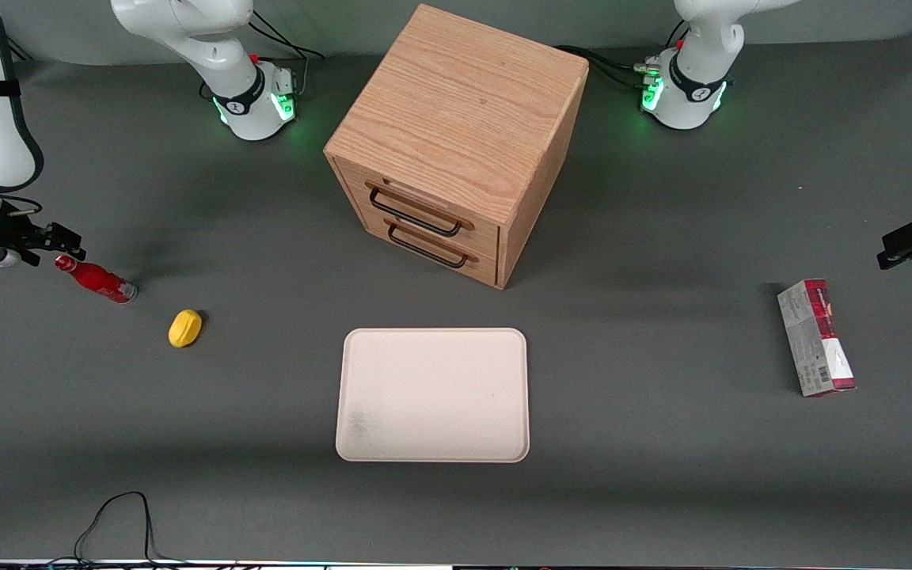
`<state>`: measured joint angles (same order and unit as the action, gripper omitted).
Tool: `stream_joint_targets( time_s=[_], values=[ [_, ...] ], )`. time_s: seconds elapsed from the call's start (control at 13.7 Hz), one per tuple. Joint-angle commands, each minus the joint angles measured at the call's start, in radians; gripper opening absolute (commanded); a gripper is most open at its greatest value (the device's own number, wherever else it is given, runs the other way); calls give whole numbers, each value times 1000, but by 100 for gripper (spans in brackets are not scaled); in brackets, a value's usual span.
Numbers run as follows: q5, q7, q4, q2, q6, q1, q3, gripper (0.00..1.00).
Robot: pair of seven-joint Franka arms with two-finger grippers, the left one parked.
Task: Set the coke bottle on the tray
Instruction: 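Close the right gripper around the red bottle's body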
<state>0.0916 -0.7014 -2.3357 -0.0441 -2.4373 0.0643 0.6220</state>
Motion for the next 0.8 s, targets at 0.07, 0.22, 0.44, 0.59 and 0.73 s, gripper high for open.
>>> stream_joint_targets(
  time_s=[0.07,0.22,0.44,0.59,0.73],
  values=[
    [54,-33,-1,-37,-52,5,-5,100],
    [128,-36,1,-48,-52,5,-36,100],
    [129,-36,1,-56,-52,5,-42,98],
    [129,-40,1,-57,-60,5,-42,79],
    [129,-76,-1,-66,-65,2,-41,51]
  ],
)
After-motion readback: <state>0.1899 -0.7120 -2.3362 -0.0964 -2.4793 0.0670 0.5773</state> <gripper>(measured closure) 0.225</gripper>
